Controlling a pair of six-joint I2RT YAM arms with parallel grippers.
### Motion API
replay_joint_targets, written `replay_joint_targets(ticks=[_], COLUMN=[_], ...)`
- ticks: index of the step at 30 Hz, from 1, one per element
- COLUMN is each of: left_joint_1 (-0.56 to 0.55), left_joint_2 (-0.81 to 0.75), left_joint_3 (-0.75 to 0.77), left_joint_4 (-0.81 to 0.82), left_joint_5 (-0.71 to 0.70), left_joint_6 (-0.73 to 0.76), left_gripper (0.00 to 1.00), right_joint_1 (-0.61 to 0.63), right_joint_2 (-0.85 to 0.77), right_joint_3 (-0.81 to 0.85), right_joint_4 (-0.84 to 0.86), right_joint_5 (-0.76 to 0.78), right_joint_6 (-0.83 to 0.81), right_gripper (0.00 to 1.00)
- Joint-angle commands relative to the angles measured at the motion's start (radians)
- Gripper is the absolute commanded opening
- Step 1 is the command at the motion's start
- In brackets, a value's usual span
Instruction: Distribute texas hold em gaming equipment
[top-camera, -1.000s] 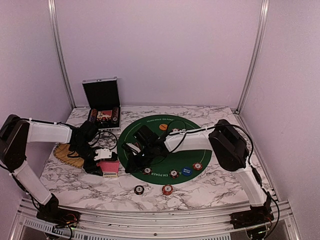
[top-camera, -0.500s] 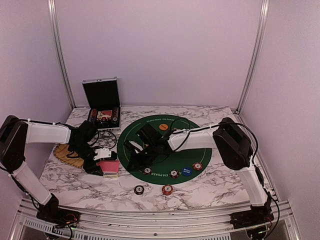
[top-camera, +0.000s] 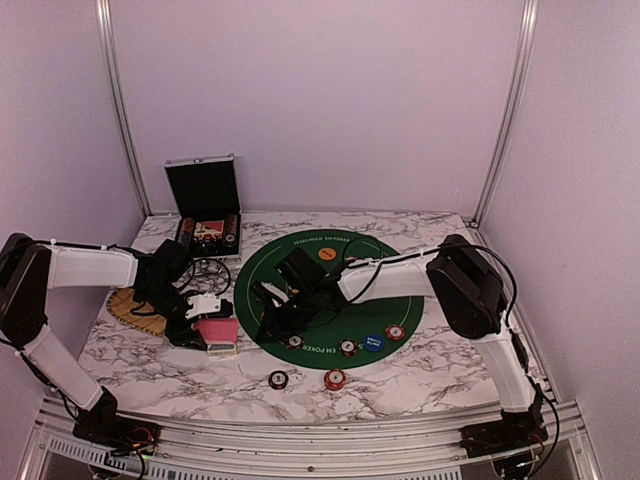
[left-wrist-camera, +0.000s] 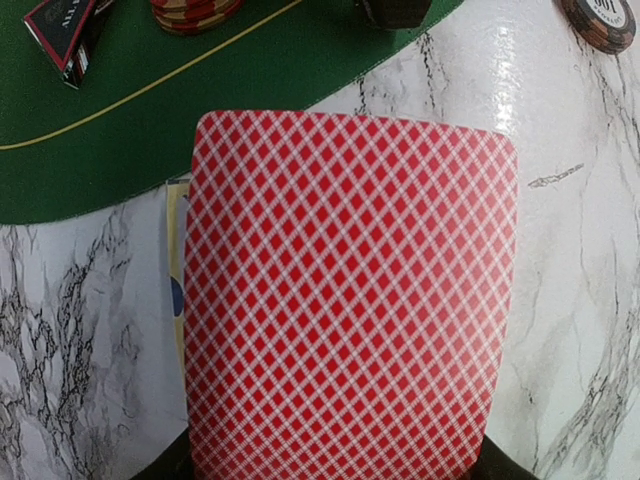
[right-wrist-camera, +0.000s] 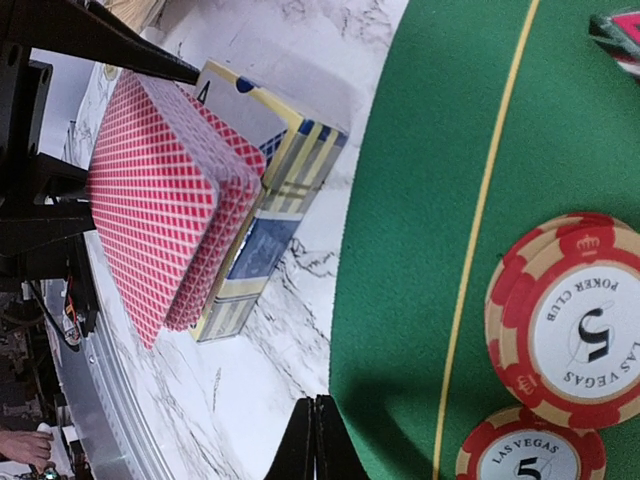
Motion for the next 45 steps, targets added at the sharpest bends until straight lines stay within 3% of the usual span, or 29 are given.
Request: replay_joint_targets(ticks=[1,4,13,17,33,45], left_joint_1=[0.006,0.005,0.006,0.005,-0.009,-0.02], left_joint_2=[-0.057,-0.059,-0.067,-0.066,-0.063,-0.047], left_joint_3=[0.004,0.021,0.05,0.07,0.147,0.201], left_joint_4=[0.0,-0.022,-0.047,-0.054,-0.085,-0.086], left_joint_5=[0.059,0.06,0.063,0.079,0.107,0.139], left_joint_6=[-0.011,-0.012,-0.019,-0.034,-0.074,-0.114], left_gripper=[0.06,0.06,0.03,0.03,0.01,0.0], right_joint_1=[-0.014,-0.017,-0.045,-0.052,-0.076,-0.084], right_joint_2=[-0.056,-0.064,-0.134,-0.151,-0.113,-0.077], right_joint_3=[-0.008,-0.015,-0.12,-0.141,-0.172,-0.161], right_joint_4=[0.031,0.05,0.21,0.275,0.531,0.57], right_joint_5=[-0.009,-0.019,-0.078,-0.114,-0.236,-0.253], right_joint_6=[0.018,0.029,0.118,0.157,0.341,0.395], right_gripper=[0.02,0.09,0.53,0.62,0.69,0.69])
